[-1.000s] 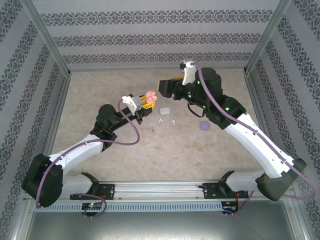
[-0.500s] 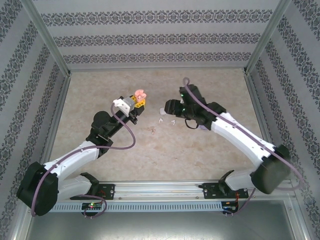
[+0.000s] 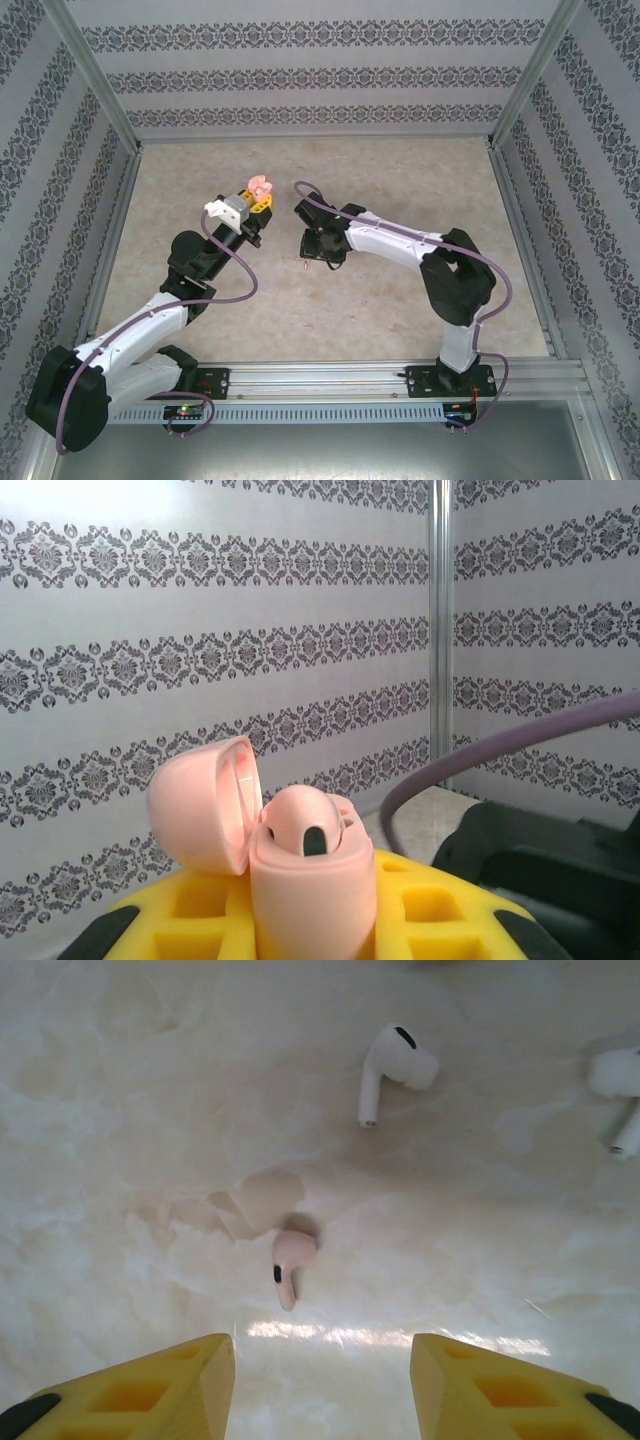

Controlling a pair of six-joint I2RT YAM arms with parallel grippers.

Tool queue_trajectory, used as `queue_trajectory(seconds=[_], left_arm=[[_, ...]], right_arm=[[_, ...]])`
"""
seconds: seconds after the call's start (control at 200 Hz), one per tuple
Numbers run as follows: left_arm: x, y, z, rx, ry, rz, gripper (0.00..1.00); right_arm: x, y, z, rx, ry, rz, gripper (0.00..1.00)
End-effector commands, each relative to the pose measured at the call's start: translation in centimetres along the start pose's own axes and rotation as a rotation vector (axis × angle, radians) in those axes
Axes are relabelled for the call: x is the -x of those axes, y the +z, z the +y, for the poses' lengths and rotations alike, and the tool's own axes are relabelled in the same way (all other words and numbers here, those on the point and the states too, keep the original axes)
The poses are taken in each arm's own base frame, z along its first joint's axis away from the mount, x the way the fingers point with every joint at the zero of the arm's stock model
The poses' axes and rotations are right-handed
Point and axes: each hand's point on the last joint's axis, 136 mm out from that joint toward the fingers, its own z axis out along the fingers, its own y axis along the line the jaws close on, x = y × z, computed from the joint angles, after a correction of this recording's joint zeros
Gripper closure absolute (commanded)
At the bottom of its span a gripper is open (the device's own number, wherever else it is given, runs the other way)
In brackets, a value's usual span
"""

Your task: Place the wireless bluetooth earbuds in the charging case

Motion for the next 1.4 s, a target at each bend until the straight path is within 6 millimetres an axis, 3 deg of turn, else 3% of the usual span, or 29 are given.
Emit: queue_trajectory(seconds=[0.0,0.684,1.399], left_arm=[[1.4,-0.6,0.9,0.036,-0.027,-0.061,1.0],[1.4,-1.8,2.2,0.077,-0.046,-0.078,1.0],[1.2,-2.0,2.4,0.078,-0.054,-0.078,1.0]], right_arm=[[0.1,0.4,0.0,-0.066,0.027,-0.008,0.51],[0.1,4.9,0.5,-0.2,0.019,0.046,0.58],[-0.7,6.4,1.3,-0.228,-0.005,0.079,0.66]])
